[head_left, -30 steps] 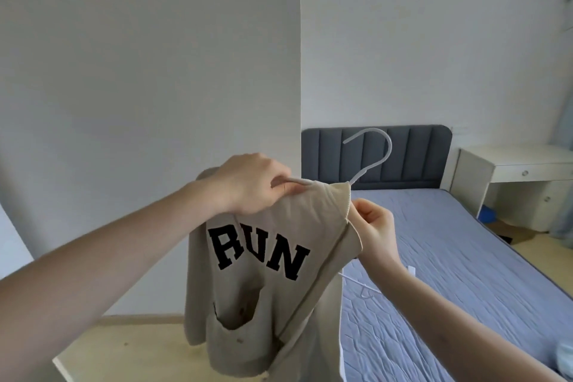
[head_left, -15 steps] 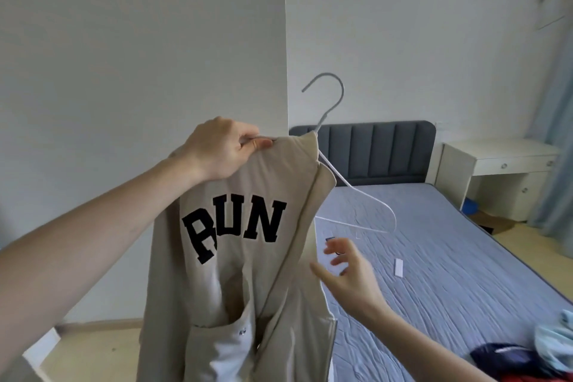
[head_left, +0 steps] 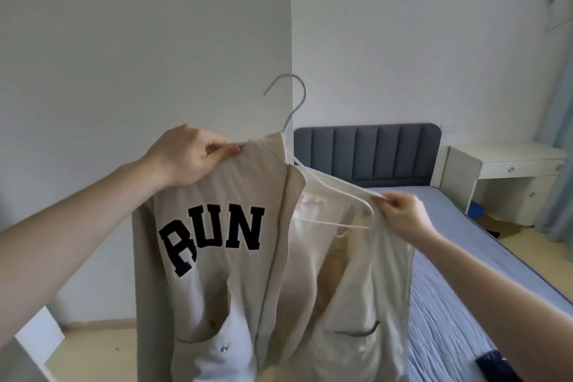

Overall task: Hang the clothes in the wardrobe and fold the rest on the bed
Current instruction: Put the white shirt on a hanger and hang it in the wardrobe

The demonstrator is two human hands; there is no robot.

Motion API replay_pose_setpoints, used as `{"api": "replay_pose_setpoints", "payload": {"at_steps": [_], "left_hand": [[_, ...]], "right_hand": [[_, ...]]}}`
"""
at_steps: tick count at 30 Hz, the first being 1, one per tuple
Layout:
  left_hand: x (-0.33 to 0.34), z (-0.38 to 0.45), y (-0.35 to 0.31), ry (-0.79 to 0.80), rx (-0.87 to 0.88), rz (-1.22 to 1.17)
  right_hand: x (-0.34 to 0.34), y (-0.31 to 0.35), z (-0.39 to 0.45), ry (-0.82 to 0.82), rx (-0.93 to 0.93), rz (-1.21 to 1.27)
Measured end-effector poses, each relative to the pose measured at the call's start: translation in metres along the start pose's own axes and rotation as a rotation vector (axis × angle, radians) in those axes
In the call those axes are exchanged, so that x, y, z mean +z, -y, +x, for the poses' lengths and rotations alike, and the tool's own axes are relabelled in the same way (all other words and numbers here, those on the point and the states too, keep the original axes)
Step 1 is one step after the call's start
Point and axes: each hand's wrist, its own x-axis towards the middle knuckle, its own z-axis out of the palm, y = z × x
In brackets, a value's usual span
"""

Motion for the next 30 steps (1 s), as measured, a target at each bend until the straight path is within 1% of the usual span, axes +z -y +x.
{"api": "replay_pose_setpoints", "payload": {"at_steps": [2,5,9,12,15,17,19,22,24,26,30], "left_hand": [[0.008,-0.003,0.007,0.021,0.014,0.032],[0.019,-0.003,0.016,0.031,0.035,0.102],[0.035,0.003,0.026,0.019,-0.052,0.126],[0.045,0.011,0.032,0.031,-0.208,0.077],[0.051,0.022,0.03,0.016,-0.314,-0.043],[0.052,0.028,0.023,-0.015,-0.34,-0.126],[0.05,0.033,0.014,-0.069,-0.352,-0.197],[0.042,0.038,0.001,-0.145,-0.339,-0.282],[0.038,0.038,-0.009,-0.175,-0.271,-0.305],[0.037,0.036,-0.017,-0.195,-0.21,-0.305],[0.035,0.034,-0.017,-0.209,-0.184,-0.233]], "right_hand": [[-0.022,0.025,0.02,-0.033,-0.057,0.003],[-0.05,0.068,0.04,-0.068,-0.091,0.027],[-0.072,0.137,0.043,-0.082,-0.184,0.028],[-0.071,0.181,0.029,0.011,-0.243,0.043],[-0.046,0.208,0.001,0.204,-0.303,0.079],[-0.02,0.214,-0.019,0.328,-0.36,0.029],[0.004,0.211,-0.031,0.394,-0.402,-0.056],[0.028,0.194,-0.031,0.474,-0.382,-0.088],[0.036,0.181,-0.027,0.499,-0.372,-0.131],[0.041,0.171,-0.022,0.484,-0.376,-0.16],[0.03,0.158,-0.018,0.503,-0.389,-0.172]]}}
